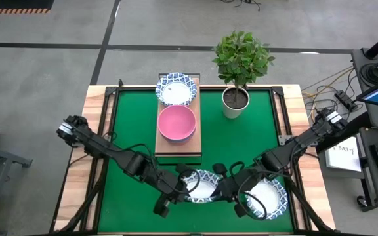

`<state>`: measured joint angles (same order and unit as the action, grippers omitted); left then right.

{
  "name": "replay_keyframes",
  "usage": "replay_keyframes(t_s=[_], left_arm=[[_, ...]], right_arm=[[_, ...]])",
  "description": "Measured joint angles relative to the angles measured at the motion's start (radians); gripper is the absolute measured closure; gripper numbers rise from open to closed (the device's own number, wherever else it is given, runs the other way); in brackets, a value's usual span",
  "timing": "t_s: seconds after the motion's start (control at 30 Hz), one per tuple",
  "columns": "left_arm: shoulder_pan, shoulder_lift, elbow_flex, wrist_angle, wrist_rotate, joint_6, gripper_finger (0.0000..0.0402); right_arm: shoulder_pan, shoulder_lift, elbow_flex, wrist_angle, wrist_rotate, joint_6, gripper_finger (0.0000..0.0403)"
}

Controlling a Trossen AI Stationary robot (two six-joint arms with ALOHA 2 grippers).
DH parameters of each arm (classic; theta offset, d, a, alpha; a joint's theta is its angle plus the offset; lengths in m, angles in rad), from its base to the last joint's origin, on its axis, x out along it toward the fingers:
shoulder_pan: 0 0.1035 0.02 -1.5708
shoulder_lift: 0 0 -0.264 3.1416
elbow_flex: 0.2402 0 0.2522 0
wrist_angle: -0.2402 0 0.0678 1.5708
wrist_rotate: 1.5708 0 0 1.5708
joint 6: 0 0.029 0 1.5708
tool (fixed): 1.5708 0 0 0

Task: Place and stack bowls onto a shelf
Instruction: Stack the white patterned bowl on top of the other white patterned bowl on the shelf

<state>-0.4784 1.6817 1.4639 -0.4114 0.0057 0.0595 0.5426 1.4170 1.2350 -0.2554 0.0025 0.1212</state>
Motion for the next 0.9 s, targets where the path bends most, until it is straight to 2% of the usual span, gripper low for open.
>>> replay_keyframes(t_s=[0.2,0.4,0.63,0.9], left_arm=[[-0.008,-0.010,0.003,-0.023,-0.004,-0.004,0.0398],[-0.047,-0.013,0.078,-0.181,-0.007,-0.001,0.0400],[-0.069,-0.021,0.257,-0.502,-0.118,0.081,0.0401],[-0.057,-0.026,0.620,-0.823,-0.256,0.219,0.0401]], right_arm=[[0.000,-0.013,0.000,-0.001,0.000,-0.005,0.0273],[0.003,-0.094,0.000,-0.048,-0.003,0.033,0.0214],[0.003,-0.207,-0.011,-0.135,-0.003,0.014,0.0198],[0.003,-0.270,-0.082,-0.147,-0.002,-0.060,0.0197]])
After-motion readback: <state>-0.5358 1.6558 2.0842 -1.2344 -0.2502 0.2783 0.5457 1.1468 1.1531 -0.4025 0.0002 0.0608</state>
